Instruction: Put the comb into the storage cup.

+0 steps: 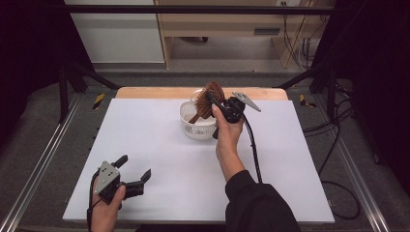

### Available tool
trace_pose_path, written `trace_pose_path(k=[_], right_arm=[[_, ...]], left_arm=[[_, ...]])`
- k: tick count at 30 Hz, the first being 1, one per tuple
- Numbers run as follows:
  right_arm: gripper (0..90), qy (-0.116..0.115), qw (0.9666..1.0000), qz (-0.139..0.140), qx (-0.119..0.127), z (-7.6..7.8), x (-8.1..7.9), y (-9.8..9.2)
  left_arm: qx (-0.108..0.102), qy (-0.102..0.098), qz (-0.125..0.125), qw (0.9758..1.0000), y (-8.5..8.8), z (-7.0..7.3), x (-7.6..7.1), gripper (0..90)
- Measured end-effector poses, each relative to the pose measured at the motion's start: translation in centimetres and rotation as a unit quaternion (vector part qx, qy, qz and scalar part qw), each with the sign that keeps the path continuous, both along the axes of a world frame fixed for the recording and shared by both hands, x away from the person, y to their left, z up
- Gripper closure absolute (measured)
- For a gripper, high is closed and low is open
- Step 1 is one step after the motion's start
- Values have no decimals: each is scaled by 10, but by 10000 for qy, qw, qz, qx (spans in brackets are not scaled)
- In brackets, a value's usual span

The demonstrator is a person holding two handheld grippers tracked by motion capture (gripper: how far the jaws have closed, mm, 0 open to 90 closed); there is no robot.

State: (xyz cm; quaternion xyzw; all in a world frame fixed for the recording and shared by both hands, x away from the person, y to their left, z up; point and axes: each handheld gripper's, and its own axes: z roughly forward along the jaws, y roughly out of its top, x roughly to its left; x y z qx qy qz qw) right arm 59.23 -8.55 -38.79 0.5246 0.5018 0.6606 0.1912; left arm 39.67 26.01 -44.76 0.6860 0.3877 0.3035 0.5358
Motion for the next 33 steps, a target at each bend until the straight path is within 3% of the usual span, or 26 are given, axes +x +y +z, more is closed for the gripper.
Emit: trace_pose_path(k=[15, 33], right_arm=[[501, 29, 9999, -37, 91, -7, 0, -1], [486, 77, 10000, 14, 37, -10, 0, -9]], left_arm=[[-3, 7, -11, 10000, 0, 0, 0, 30], [10, 10, -29, 10000, -1, 0, 0, 30]])
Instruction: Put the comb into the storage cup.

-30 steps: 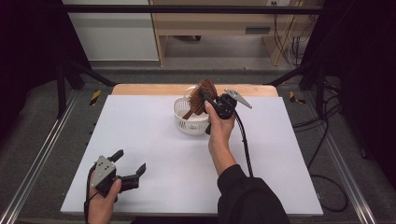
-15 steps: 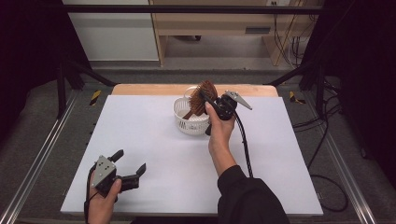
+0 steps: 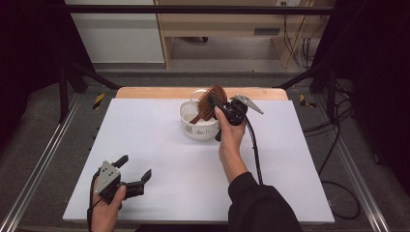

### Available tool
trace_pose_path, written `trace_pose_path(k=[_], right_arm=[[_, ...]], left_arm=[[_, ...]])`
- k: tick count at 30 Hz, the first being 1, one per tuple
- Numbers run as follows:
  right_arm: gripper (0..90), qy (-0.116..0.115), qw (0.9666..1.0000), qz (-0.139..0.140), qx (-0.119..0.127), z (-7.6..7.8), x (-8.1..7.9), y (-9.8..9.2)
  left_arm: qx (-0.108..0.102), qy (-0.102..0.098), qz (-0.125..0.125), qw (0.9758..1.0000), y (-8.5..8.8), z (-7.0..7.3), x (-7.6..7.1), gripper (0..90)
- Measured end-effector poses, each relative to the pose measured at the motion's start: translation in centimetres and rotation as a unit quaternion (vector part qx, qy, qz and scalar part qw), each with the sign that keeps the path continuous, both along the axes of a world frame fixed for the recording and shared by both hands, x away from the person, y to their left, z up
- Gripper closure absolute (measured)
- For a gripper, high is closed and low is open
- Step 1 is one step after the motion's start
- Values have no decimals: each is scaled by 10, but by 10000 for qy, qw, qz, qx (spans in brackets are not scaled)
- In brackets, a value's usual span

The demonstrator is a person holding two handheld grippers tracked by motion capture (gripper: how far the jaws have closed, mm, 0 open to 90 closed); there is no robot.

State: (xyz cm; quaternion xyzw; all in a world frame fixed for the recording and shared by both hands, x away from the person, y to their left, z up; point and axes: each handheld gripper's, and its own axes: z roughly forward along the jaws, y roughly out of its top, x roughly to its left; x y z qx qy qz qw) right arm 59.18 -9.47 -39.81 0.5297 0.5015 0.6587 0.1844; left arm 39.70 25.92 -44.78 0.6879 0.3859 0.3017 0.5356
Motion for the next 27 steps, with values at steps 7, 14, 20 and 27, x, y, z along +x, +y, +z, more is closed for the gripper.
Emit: trace_pose_path(k=[7, 14, 20, 27], right_arm=[[479, 52, 10000, -4, 9, -3, 0, -6], [468, 100, 9999, 5, -18, -5, 1, -9], [462, 136, 9999, 37, -38, -5, 1, -12], [456, 164, 9999, 26, -30, -7, 1, -15]], left_arm=[[5, 3, -1, 10000, 0, 0, 0, 30], [5, 10, -15, 10000, 0, 0, 0, 30], [18, 11, -29, 10000, -1, 0, 0, 30], [21, 15, -34, 10000, -1, 0, 0, 30]])
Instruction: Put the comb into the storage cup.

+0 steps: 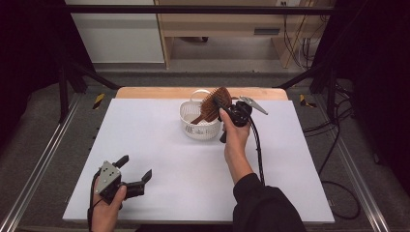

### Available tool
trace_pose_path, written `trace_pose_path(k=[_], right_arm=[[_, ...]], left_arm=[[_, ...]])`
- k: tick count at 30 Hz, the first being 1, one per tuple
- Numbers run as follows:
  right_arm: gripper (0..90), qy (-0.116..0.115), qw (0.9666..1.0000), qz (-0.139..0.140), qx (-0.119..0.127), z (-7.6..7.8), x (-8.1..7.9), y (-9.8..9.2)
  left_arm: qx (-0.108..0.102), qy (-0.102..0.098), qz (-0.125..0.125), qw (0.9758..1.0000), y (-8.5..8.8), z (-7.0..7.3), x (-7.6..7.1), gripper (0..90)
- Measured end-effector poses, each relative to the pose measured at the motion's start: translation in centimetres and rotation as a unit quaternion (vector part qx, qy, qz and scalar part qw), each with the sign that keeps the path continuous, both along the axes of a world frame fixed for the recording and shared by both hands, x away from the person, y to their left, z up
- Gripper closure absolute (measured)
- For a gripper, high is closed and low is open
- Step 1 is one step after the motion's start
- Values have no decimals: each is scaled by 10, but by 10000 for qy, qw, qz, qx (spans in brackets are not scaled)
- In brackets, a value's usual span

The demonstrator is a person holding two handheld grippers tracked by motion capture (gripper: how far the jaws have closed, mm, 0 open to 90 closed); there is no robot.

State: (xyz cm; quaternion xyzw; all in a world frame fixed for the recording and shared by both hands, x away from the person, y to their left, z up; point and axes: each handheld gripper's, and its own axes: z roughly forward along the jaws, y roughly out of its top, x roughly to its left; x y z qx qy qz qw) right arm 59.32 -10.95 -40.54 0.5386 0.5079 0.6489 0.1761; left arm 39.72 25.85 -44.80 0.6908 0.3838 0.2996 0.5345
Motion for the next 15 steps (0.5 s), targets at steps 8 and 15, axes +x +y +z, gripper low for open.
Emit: trace_pose_path(k=[8, 15], right_arm=[[450, 30, 10000, 17, -11, -1, 1, -2], [441, 82, 10000, -19, 28, -5, 0, -6]], left_arm=[[-6, 0, -3, 10000, 0, 0, 0, 30], [-5, 7, 1, 10000, 0, 0, 0, 30]])
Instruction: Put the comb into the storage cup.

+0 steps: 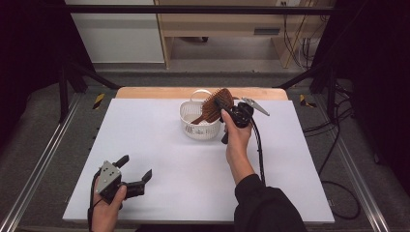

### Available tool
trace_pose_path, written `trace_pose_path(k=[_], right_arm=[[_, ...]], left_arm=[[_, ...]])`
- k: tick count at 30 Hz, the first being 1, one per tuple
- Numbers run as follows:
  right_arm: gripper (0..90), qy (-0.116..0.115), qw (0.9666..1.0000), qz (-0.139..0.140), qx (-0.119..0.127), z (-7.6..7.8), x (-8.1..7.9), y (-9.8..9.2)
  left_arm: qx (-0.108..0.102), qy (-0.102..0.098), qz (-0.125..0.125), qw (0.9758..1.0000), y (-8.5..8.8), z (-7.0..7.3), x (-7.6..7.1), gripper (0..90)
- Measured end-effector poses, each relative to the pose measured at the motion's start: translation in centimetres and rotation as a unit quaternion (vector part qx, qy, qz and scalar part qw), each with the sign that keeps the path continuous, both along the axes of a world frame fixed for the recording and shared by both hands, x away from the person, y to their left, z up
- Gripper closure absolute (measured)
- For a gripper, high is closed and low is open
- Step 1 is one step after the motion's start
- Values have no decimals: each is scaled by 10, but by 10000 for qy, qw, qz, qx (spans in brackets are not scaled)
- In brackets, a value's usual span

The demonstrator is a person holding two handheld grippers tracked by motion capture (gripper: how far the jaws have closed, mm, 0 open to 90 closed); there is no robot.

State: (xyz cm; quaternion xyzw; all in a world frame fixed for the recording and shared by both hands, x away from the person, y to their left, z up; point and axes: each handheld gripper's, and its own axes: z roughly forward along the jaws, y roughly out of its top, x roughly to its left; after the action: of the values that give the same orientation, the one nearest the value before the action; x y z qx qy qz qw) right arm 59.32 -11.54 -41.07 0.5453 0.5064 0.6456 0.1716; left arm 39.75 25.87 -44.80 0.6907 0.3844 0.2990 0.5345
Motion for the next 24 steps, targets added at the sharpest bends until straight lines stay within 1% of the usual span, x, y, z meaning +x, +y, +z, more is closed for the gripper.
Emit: trace_pose_path(k=[16, 24], right_arm=[[418, 126, 9999, -46, -33, -3, 1, -8], [412, 142, 9999, -33, -41, -3, 1, -8]], left_arm=[[-27, 4, 8, 10000, 1, 0, 0, 30], [-21, 5, 7, 10000, 1, 0, 0, 30]])
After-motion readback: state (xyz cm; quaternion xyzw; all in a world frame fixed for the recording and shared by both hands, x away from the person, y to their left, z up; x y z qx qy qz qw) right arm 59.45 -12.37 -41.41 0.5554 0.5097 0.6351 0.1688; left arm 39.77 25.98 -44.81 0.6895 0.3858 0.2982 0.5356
